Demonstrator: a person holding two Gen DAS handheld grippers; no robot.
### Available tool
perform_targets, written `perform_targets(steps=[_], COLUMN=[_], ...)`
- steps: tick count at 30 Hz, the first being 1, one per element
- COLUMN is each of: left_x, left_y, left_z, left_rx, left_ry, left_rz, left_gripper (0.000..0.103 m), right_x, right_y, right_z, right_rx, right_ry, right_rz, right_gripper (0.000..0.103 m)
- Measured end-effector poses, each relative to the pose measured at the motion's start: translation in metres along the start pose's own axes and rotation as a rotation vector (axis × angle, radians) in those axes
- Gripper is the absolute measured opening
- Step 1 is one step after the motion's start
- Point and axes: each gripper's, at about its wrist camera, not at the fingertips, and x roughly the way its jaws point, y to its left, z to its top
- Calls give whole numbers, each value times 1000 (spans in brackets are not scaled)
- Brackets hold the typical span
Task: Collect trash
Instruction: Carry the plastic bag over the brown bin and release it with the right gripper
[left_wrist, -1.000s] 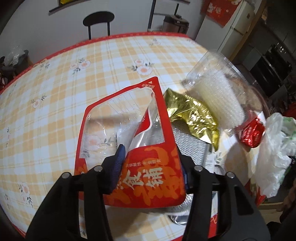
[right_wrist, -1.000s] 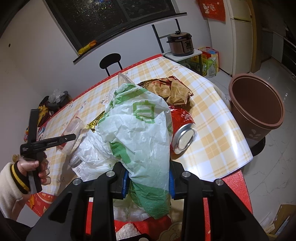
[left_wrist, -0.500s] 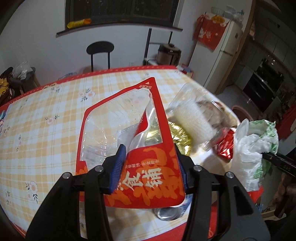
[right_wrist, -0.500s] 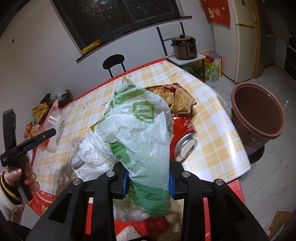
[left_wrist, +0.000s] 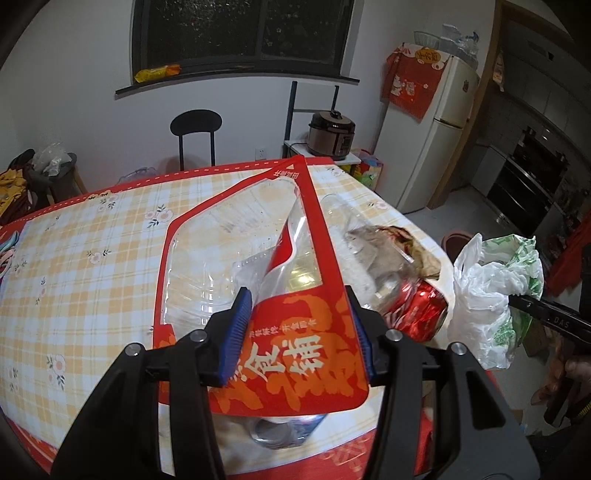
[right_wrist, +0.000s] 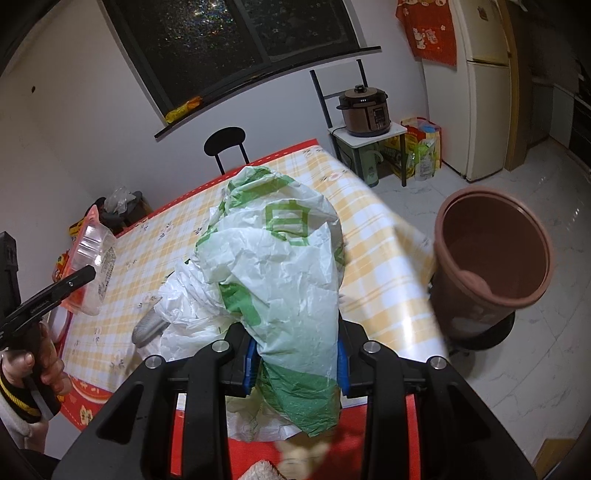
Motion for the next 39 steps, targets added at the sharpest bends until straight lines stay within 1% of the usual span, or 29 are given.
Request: perform_targets(steps=[3, 8, 10, 15, 22, 26, 29, 34, 36, 38, 39], left_x=[1, 4, 7, 16, 35, 49, 60, 76, 81, 85, 86], left_y=[-26, -78, -100, -155, -218, -251, -270, -293, -301, -310, -312], left_z=[5, 17, 22, 33, 45, 51, 52, 56, 57, 59, 59], left_rx=[-34, -31, -46, -12, 6, 12, 34, 64, 75, 88, 92], left_ry=[-11, -31, -29, -37, -40, -17, 10, 44, 53, 60, 62], left_rz=[17, 39, 24, 22, 7, -8, -14, -16, -18, -22, -24], left_gripper=[51, 50, 50, 50, 50, 50, 50, 50, 50, 50, 50], right_x=[-8, -14, -15, -10, 17, 38, 51, 68, 73, 75, 74], right_y=[-36, -98, -125, -197, -269, -291, -300, -310, -313, -318, -320], right_z=[14, 35, 43, 61, 84, 96, 103, 109, 110, 112, 113], right_rx=[34, 74, 79, 125, 149, 168, 181, 188, 197, 207, 208], right_ry=[-14, -30, -44, -49, -14, 31, 41, 54, 64, 71, 69], right_rz=[10, 3, -16, -78, -148, -160, -148, -157, -153, -149, -144], right_gripper=[32, 32, 32, 32, 32, 32, 32, 36, 41, 53, 56])
